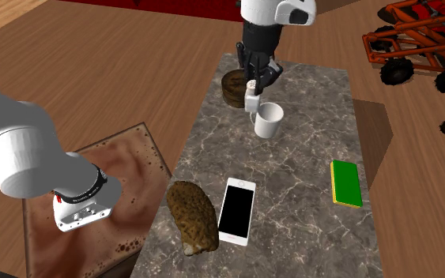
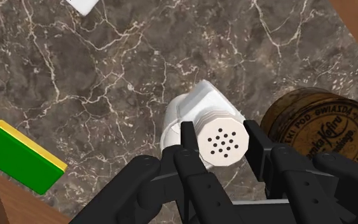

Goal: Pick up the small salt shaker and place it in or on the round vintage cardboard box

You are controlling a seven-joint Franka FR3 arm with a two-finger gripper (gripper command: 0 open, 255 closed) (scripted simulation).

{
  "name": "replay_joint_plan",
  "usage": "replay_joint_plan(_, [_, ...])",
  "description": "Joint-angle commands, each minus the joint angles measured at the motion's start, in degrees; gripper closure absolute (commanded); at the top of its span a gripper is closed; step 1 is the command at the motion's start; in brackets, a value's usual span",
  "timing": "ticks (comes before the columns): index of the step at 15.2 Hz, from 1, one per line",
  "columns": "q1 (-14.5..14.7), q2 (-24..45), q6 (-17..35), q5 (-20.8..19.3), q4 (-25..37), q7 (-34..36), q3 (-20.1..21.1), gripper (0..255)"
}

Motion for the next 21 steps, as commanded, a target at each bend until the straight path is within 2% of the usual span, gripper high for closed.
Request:
replay_joint_plan(1, [1.13, 1.13, -0.77, 0.38, 1.82, 2.31, 1.25, 255])
replay_joint_plan(10, [5.97, 10.47, -5.43, 2.28, 15.5, 11.57, 5.99, 255])
replay_joint_plan(17, [9.36, 21.59, -11.63, 3.44, 32.69, 18.11, 8.79, 255])
replay_joint_plan(21, [9.52, 20.94, -8.23, 3.36, 28.65, 18.15, 8.8, 255])
